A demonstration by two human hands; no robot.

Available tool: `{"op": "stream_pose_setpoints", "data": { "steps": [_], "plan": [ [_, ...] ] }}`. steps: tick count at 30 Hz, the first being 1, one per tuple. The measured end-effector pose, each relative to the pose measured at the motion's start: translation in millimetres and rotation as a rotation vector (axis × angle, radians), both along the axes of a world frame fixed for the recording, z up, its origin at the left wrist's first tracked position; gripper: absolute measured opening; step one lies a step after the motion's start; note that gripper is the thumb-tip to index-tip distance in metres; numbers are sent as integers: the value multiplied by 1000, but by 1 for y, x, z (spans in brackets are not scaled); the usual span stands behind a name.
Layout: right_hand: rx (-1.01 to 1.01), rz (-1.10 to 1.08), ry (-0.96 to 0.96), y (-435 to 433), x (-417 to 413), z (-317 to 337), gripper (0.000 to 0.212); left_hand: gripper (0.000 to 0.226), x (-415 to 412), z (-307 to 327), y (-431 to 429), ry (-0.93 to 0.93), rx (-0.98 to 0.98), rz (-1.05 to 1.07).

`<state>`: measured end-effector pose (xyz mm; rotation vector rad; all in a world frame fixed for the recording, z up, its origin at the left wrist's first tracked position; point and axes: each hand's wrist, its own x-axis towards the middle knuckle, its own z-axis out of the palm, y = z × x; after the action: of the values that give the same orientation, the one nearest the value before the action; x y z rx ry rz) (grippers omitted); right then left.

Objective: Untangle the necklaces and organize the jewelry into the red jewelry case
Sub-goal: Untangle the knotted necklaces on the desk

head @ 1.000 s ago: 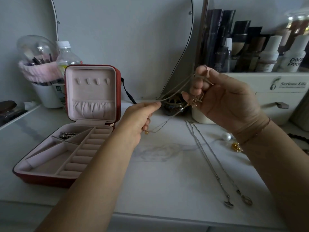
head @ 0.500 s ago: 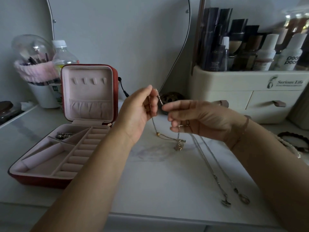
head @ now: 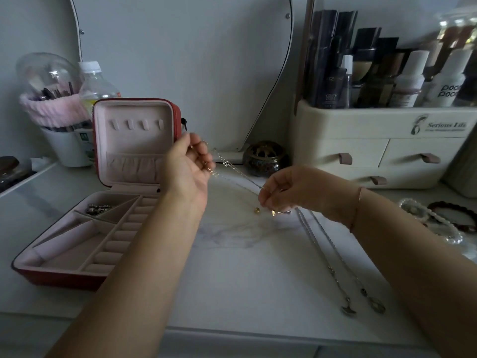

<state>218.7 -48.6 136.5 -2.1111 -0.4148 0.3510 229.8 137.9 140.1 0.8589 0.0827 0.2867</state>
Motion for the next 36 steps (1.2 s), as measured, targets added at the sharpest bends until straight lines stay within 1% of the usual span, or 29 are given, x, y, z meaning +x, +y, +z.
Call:
{"op": "stream_pose_setpoints", "data": {
  "steps": [1,3,5,7,9,11,13,14,17,20,21,22,23,24,26,28,30,31,34,36],
  "plan": [
    [2,-7,6,-2,1,1,17,30,1,-1,1,44,35,64],
    [8,-27,21,-5,3,3,17,31,3,-4,3,107,164,181],
    [30,-63,33,-7,4,5,16,30,4,-5,2,157,331,284],
    [54,-115,3,-10,3,7,14,28,4,-6,0,204,505,327],
    [113,-171,-53,-11,2,9,14,27,2,-8,-4,234,673,282],
    [235,-215,-99,-11,2,11,17,23,-1,-11,-8,219,881,232],
    [354,-224,-123,-10,2,13,19,16,-4,-16,-9,175,1106,240],
    [400,-218,-121,-9,2,14,18,18,-5,-18,-9,169,1199,257],
    [519,-176,-80,-8,1,16,18,22,-5,-23,-8,193,1375,213],
    [558,-126,-65,-8,-1,17,19,19,-5,-27,-10,232,1516,152],
    [561,-111,-65,-7,-1,18,18,21,-5,-27,-10,223,1528,144],
    [566,-99,-67,-7,-2,18,18,25,-5,-26,-11,200,1493,131],
    [571,-89,-73,-7,-2,18,18,28,-6,-24,-13,164,1390,91],
    [571,-83,-79,-7,-3,18,17,29,-7,-21,-15,127,1244,17],
    [565,-75,-84,-6,-3,18,17,32,-13,-14,-20,75,984,-182],
    [564,-71,-83,-6,-2,17,17,39,-16,-10,-22,15,851,-359],
    [574,-77,-72,-6,-2,16,18,46,-18,-9,-22,-23,822,-451],
    [575,-81,-74,-7,-1,16,17,43,-19,-9,-23,-29,824,-469],
    [553,-90,-110,-8,-1,18,16,16,-21,-10,-24,-26,829,-436],
    [530,-96,-121,-9,0,18,18,10,-19,-11,-23,-29,815,-392]
  ]
}}
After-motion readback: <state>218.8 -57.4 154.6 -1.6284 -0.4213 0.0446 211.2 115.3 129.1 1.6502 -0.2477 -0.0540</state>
